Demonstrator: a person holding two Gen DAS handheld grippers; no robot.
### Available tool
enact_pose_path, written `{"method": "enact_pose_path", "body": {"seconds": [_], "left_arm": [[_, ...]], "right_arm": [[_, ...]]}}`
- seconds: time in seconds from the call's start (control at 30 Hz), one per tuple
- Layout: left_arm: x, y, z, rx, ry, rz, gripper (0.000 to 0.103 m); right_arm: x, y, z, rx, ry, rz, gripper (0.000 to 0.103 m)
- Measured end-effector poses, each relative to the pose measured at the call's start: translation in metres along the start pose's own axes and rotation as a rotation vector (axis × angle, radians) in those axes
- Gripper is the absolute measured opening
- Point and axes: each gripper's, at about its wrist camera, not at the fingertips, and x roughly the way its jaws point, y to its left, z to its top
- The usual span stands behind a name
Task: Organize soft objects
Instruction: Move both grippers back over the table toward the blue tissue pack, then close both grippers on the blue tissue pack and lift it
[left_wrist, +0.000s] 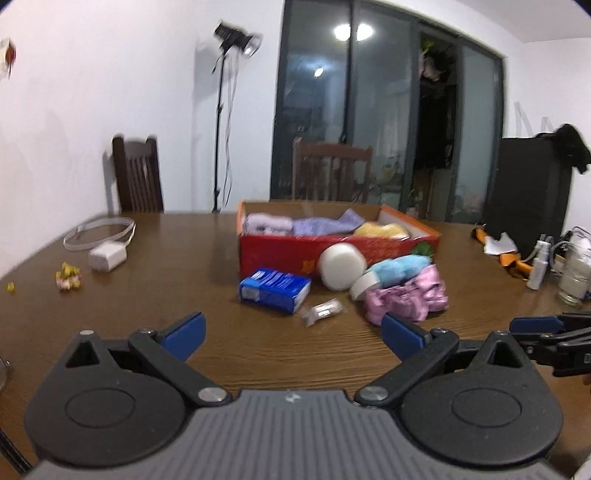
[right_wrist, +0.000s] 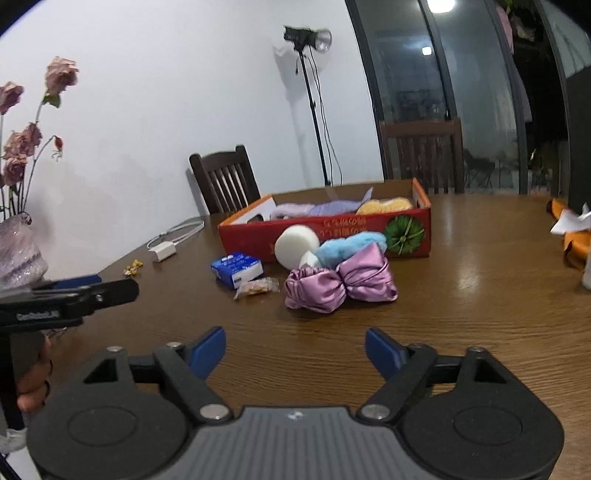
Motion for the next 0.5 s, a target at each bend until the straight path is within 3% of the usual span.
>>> {"method": "enact_pose_path", "body": {"seconds": [0.07,0.13,0.2,0.33,0.5], "left_arm": [[0.015,0.013,0.006,-0.011,0.003,0.004,0.097],[0.037,0.031,0.015,-0.031,0.018,-0.01,0.076],[0.065,0.049,0.026,-0.063,0.067,-0.054,0.063],[0.134,0.08,0.047,-0.127,0.173,-0.128,0.061],[0.192,0.102,0.049,-0.209,0.248,-0.184,0.046]], "right_arm": [[0.019,0.001,0.007,0.02,0.044,0.033,0.074],[0.038,0.005,0.014,0.038,0.077,0.066,0.065],[0.059,0.012,0.024,0.056,0.094,0.112,0.062],[0.11,0.024,0.049,0.091,0.1,0.179,0.057],[0.182,0.034,0.07,0.18,0.14,0.196,0.048]]}}
